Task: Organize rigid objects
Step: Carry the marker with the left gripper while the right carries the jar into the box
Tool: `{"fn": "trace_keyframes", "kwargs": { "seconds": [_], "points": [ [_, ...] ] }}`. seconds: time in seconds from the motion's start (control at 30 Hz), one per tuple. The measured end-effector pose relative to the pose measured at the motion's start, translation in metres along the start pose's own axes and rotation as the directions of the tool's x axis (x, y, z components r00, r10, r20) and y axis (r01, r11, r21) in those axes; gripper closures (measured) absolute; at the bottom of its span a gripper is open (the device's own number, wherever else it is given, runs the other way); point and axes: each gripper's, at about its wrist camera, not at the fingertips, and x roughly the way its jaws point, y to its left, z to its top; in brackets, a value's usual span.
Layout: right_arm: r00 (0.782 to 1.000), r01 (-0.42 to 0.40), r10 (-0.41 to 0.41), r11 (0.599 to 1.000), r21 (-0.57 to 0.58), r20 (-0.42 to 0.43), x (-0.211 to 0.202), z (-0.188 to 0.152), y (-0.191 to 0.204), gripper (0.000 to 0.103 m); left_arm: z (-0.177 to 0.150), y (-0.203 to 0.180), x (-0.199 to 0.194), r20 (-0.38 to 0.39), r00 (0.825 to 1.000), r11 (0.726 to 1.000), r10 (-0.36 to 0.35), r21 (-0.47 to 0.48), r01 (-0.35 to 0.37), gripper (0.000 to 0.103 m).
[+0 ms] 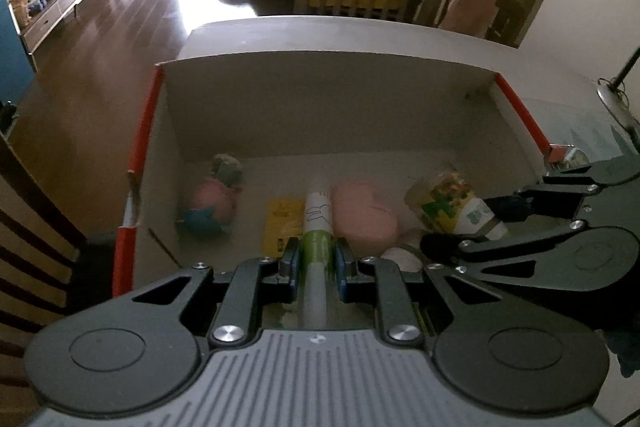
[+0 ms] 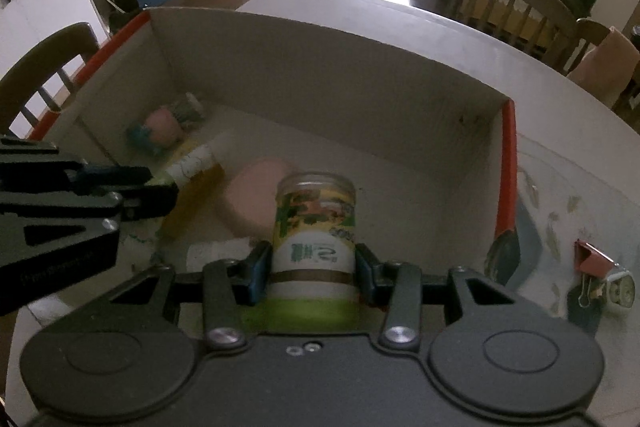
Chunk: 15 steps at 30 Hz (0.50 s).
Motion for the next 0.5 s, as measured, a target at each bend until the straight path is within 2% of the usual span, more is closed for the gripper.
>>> {"fn": "trace_keyframes", "kwargs": {
  "seconds": [0.1, 0.3, 0.5],
  "points": [
    [1.000, 0.000, 0.000, 1.000, 0.008, -0.001, -0.002, -0.002, -0.001, 0.059, 0.001, -0.002, 0.003, -0.010, 1.000, 1.000, -0.003, 0.006, 0.003, 0.086],
    [0.999, -0.031, 0.031, 0.999, 0.014, 0.017, -0.015, -0.006, -0.003, 0.050, 0.001, -0.003, 0.003, -0.010, 1.000, 1.000, 0.002, 0.014, -0.002, 0.086],
    [0.997, -0.060, 0.059, 0.998, 0.021, 0.058, -0.038, -0.014, -0.002, 0.049, -0.002, -0.006, -0.005, -0.005, 1.000, 1.000, 0.001, 0.015, -0.001, 0.086]
  ]
}}
